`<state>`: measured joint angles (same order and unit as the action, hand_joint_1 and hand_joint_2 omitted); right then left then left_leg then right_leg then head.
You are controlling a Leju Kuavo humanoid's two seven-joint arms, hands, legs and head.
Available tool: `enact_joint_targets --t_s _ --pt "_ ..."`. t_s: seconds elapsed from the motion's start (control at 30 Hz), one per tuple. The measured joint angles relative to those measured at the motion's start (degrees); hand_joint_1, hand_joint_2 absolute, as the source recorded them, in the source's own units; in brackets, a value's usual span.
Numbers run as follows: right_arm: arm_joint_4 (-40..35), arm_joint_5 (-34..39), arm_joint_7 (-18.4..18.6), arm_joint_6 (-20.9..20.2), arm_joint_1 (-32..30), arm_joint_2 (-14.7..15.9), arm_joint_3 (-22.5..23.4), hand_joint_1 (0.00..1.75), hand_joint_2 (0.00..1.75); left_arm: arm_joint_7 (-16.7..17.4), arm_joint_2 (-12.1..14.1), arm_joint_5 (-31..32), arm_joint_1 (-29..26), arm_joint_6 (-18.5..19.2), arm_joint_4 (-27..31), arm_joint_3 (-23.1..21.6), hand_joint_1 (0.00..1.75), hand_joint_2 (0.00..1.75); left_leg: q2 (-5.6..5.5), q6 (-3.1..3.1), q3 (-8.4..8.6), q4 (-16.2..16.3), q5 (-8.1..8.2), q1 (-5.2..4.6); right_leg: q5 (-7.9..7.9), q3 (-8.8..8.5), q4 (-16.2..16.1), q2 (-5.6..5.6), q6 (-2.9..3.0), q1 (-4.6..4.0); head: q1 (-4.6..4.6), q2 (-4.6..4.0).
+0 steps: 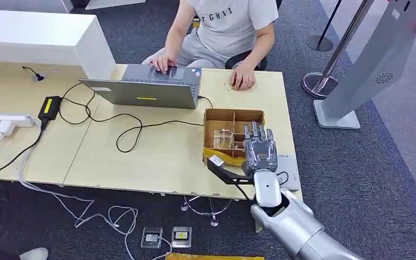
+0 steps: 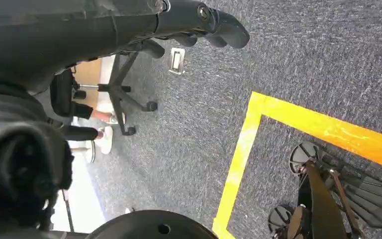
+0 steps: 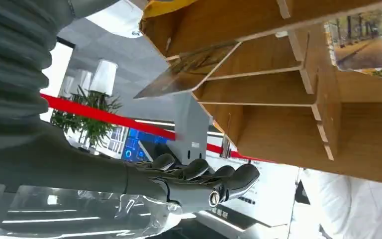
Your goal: Pass the card to the sensor for recognition and then transmit it.
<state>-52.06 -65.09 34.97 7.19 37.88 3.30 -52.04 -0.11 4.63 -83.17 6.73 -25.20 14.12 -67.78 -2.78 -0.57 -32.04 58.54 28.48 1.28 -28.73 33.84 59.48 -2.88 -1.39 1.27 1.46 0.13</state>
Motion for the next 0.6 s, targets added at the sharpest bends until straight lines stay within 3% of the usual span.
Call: enact_joint_targets --t_s 0.07,0.1,0.13,0.2,0.23,0.6 --pt "0.37 0.02 0.00 -0.07 -0.13 0.00 0.37 1.06 1.75 0.02 0.00 0.00 0.00 -0.02 0.00 0.00 0.00 0.00 0.00 0.00 -0.01 0.00 0.00 0.00 0.00 0.00 0.00 0.01 0.00 0.00 0.00 0.00" --pt "0.55 0.00 0.00 -0.17 -0.17 0.00 0.48 1.06 1.75 0.07 -0.02 0.00 0.00 -0.04 0.00 0.00 0.00 0.00 0.00 0.00 0.00 0.00 0.00 0.00 0.00 0.00 0.00 0.00 0.00 0.00 0.00 0.00" --pt "0.72 -0.07 -0.09 -0.28 -0.19 0.00 0.48 1.62 1.75 0.15 0.00 0.00 0.00 -0.09 0.00 0.00 0.00 0.00 0.00 0.00 0.00 0.00 0.00 0.00 0.00 0.00 0.00 0.00 0.00 0.00 0.02 0.00" --pt "1.03 -0.22 -0.42 -0.48 -0.24 -0.11 0.48 1.64 1.75 0.26 -0.02 0.00 0.00 -0.31 0.00 0.00 0.00 0.00 0.01 0.00 0.00 0.00 0.00 0.00 0.00 0.01 0.00 -0.02 0.00 0.00 0.00 0.00" --pt "1.14 -0.28 -0.63 -0.50 -0.25 -0.13 0.50 1.75 1.75 0.31 -0.02 0.00 0.00 -0.46 0.00 0.00 0.00 0.00 0.01 0.00 0.00 0.00 0.00 0.00 0.00 0.01 0.00 -0.01 0.00 0.00 0.00 0.00" --pt "2.47 1.20 -2.05 0.13 -0.21 -1.11 1.27 1.75 1.75 0.63 -0.07 0.94 0.01 -0.79 0.00 -0.04 0.00 0.00 0.01 0.00 0.00 0.00 0.00 0.00 0.00 0.00 0.00 -0.05 0.00 0.00 0.02 0.00"
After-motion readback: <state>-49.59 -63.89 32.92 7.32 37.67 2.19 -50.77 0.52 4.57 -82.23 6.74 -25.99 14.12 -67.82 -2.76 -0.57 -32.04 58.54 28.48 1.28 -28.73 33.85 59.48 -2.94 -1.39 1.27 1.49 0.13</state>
